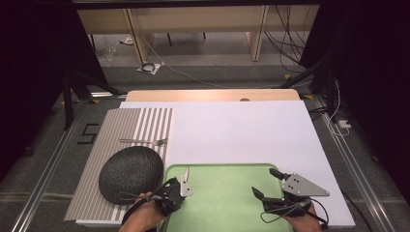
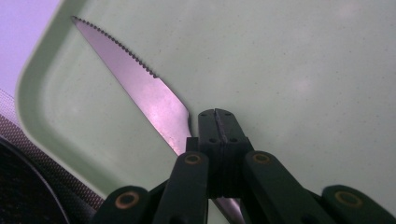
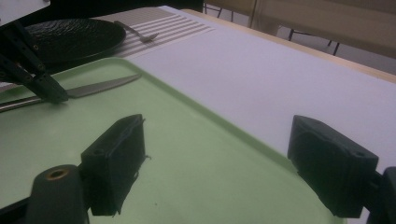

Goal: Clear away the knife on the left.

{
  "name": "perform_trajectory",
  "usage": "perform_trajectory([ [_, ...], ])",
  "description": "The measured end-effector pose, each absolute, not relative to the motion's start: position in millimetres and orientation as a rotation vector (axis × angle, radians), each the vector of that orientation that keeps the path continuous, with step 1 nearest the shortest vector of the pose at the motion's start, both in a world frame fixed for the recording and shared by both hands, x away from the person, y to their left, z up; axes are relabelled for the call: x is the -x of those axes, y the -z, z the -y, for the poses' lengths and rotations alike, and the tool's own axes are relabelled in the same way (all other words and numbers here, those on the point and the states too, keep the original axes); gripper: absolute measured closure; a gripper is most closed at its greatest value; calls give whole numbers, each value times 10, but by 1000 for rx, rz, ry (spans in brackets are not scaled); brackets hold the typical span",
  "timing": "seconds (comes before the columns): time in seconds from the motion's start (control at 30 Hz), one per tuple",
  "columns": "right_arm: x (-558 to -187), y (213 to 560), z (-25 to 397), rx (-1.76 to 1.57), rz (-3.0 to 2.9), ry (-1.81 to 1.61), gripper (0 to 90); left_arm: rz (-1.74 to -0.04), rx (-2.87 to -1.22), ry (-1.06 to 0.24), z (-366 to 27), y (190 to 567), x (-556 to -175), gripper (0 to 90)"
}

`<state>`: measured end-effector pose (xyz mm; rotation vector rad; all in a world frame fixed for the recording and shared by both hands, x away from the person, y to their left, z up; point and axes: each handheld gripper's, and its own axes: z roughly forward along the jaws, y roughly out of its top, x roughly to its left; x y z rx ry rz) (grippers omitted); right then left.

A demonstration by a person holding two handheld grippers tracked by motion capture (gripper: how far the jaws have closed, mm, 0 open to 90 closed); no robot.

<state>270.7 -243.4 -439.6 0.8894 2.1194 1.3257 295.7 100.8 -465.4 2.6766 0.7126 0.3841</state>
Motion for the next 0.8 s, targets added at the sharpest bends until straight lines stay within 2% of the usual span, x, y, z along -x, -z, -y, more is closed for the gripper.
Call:
perform_trajectory([
  [0.3,-2705,4395,2440,-888,-2117,-1327,199,-761,-2689,-400,-1102,4651,-2985,896],
  [0.67,-2705,4399,2444,-889,-2117,-1330,200,-795,-2665,-360,-1211,4634,-2996,893],
  [0.8,-2708,4400,2451,-895,-2117,-1329,200,-806,-2599,-325,-1252,4554,-3006,814],
])
